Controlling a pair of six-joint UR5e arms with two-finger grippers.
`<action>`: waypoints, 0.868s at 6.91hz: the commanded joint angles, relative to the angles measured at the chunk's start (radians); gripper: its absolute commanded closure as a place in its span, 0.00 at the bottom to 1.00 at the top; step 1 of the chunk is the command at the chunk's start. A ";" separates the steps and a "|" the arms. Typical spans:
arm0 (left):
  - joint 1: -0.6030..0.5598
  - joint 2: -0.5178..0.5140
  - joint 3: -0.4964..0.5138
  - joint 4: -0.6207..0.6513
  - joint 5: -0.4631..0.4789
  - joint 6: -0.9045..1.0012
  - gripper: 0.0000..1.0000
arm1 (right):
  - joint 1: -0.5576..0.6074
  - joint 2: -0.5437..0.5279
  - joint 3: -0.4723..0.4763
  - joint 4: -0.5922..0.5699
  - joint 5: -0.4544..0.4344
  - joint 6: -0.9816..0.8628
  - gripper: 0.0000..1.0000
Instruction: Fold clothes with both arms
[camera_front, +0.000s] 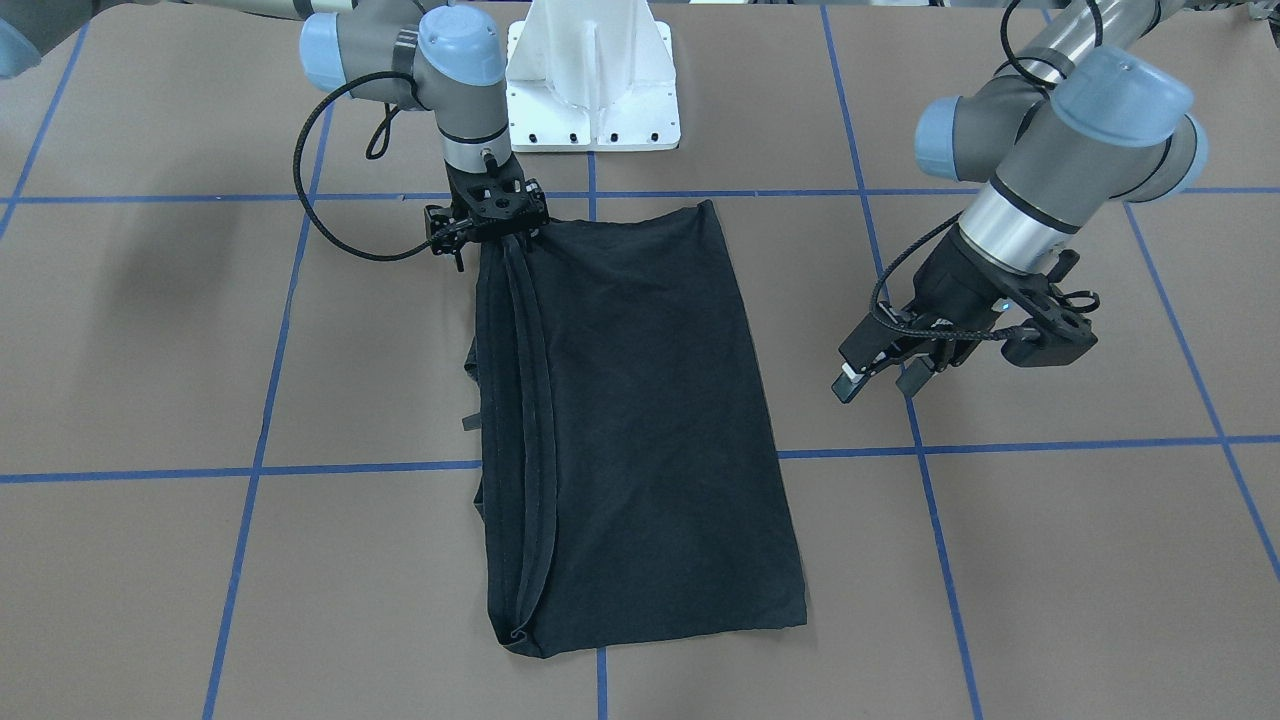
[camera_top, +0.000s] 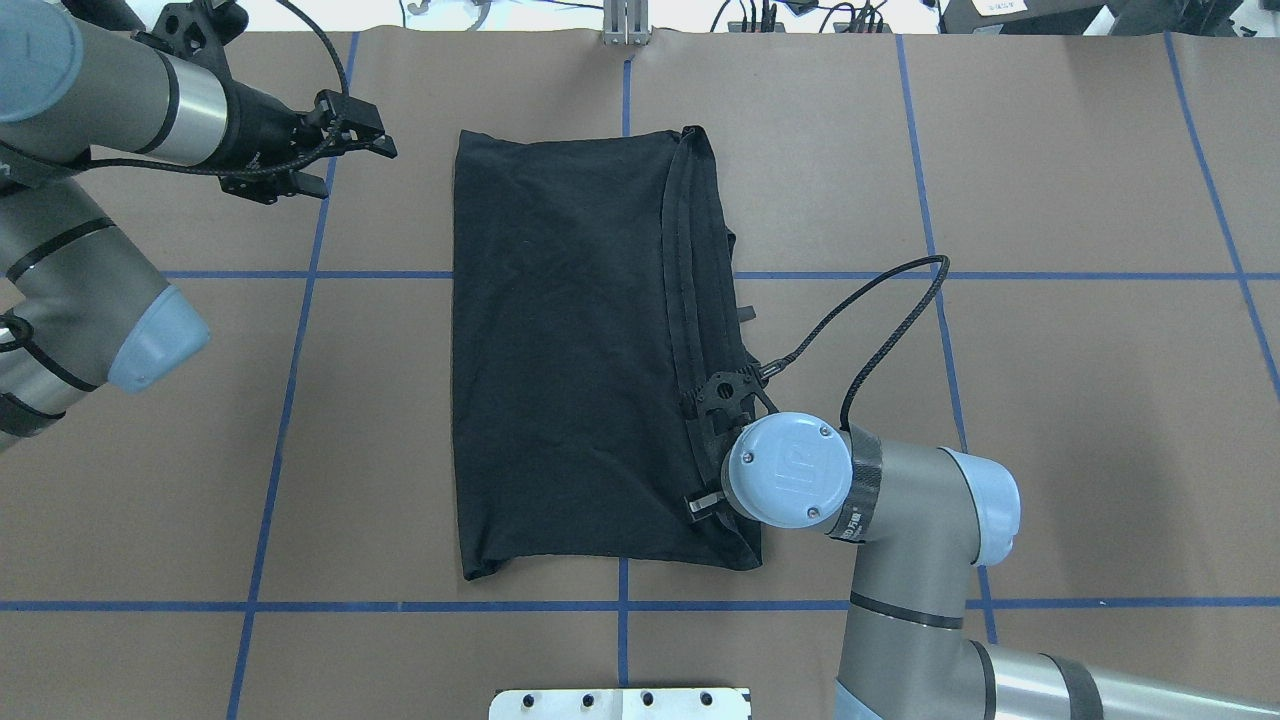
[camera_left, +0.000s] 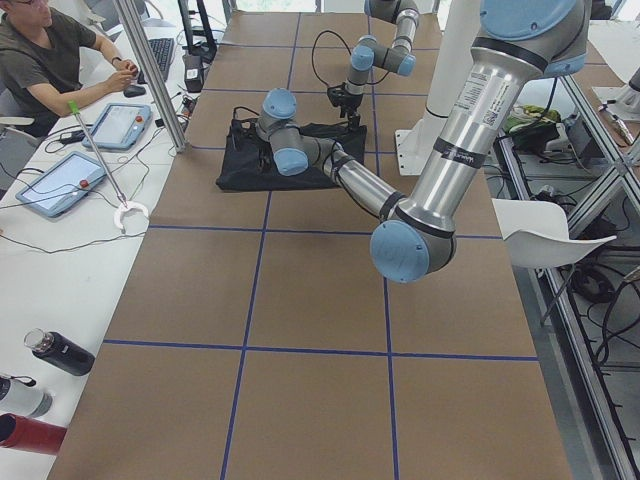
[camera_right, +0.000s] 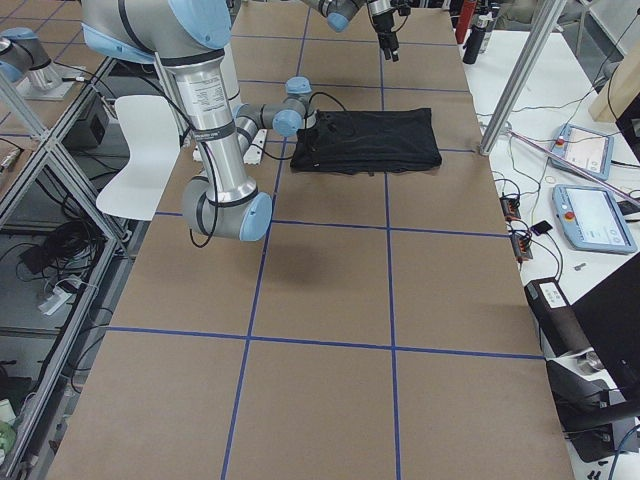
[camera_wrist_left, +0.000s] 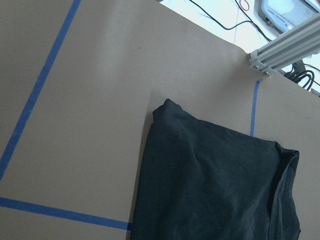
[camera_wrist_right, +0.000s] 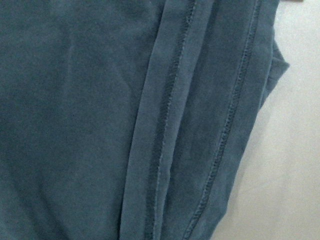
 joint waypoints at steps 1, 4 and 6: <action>0.000 0.000 0.000 0.000 0.000 0.000 0.00 | 0.000 -0.001 -0.009 0.000 0.002 0.000 0.00; 0.000 0.000 -0.003 0.000 0.000 0.000 0.00 | 0.002 -0.002 -0.010 0.000 0.005 -0.002 0.00; 0.001 0.000 -0.002 0.000 0.000 0.000 0.00 | 0.014 -0.005 -0.010 0.000 0.008 -0.011 0.00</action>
